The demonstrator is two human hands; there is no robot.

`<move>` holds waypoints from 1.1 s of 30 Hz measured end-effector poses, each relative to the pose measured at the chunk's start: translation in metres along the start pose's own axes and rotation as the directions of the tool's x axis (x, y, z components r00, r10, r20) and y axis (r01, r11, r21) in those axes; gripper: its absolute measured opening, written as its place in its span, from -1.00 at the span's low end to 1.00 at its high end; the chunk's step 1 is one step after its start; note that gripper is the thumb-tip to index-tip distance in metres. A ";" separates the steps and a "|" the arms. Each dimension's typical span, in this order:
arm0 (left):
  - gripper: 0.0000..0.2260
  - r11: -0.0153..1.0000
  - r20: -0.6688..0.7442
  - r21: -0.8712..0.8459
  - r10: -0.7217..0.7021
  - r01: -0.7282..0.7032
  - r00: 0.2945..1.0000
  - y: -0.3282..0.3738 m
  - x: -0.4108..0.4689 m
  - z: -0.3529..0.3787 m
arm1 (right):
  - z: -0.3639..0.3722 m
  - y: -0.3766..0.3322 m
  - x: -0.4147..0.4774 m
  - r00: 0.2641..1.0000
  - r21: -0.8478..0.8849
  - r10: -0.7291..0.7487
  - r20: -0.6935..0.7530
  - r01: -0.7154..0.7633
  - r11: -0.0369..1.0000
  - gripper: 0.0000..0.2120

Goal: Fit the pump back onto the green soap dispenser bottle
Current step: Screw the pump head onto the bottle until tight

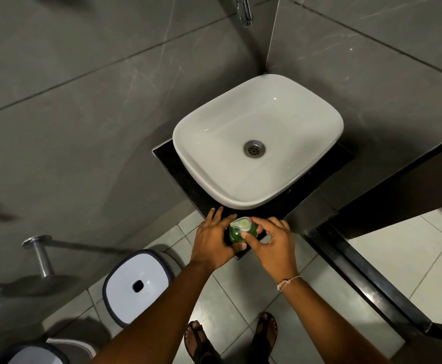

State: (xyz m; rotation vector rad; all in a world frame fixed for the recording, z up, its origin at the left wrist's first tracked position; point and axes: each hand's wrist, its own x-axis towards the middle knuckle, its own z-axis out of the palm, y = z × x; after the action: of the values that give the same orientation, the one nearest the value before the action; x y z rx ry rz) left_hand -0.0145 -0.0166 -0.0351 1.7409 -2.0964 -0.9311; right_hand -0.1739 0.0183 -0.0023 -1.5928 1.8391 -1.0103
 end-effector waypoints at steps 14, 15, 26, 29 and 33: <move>-0.33 1.000 0.004 -0.026 -0.004 0.004 1.000 -0.001 -0.001 0.001 | -0.003 -0.011 0.008 0.997 -0.123 -0.072 0.026 0.075 0.990 -0.54; -0.33 1.000 0.004 -0.030 -0.005 0.005 1.000 -0.001 0.000 0.001 | -0.004 -0.010 0.008 0.995 -0.118 -0.084 0.045 0.089 0.989 -0.52; -0.35 1.000 0.008 -0.026 -0.003 0.004 1.000 -0.002 0.001 -0.001 | -0.004 -0.006 0.013 0.992 -0.067 -0.067 0.103 0.074 0.995 -0.56; -0.35 1.000 0.007 -0.030 -0.006 0.006 1.000 -0.003 0.002 0.000 | -0.003 -0.005 0.013 0.998 -0.035 -0.031 0.058 0.033 0.999 -0.66; -0.37 1.000 0.009 -0.030 -0.007 0.008 1.000 -0.003 0.003 -0.002 | 0.006 -0.008 0.011 0.999 -0.028 0.021 -0.031 -0.022 0.999 -0.73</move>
State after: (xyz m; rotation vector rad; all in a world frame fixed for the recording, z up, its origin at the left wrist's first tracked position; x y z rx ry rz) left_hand -0.0122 -0.0203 -0.0362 1.7344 -2.0722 -0.9686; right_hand -0.1669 0.0061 0.0015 -1.5795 1.8949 -1.0086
